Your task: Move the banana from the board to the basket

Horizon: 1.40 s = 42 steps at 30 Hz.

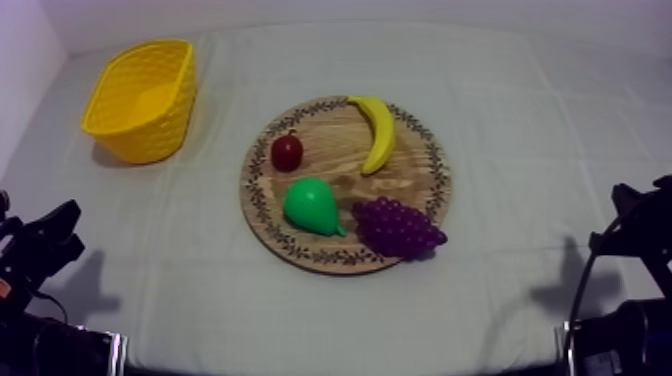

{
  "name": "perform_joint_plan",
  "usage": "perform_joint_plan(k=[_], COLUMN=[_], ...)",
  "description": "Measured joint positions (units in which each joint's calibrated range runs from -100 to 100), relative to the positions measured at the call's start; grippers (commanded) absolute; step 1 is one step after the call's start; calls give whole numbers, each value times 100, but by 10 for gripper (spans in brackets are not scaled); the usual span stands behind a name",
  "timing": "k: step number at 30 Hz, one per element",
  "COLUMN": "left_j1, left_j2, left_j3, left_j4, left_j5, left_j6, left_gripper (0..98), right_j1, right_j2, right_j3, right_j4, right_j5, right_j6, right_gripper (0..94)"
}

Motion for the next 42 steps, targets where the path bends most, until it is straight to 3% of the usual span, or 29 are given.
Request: perform_joint_plan(k=[3, 6, 8, 33, 37, 42], left_j1=[-3, -3, -3, 0, 169, 583], left_j2=[0, 0, 0, 269, 805, 1842], left_j3=[130, 322, 316, 75, -423, -1392], left_j4=[-95, -441, -549, -572, -776, -1223], left_j5=[-156, -618, -872, -1015, -1127, -1181], left_j6=[56, 193, 229, 68, 166, 564], left_gripper=[2, 2, 3, 1, 1, 1], right_j1=[0, 0, 0, 0, 0, 0], right_j2=[0, 0, 0, 0, 0, 0], right_j3=[0, 0, 0, 0, 0, 0], right_j4=[0, 0, 0, 0, 0, 0], right_j5=[0, 0, -7, -7, -7, -7], right_j6=[0, 0, 0, 0, 0, 0], right_gripper=[3, 3, 3, 3, 3, 3])
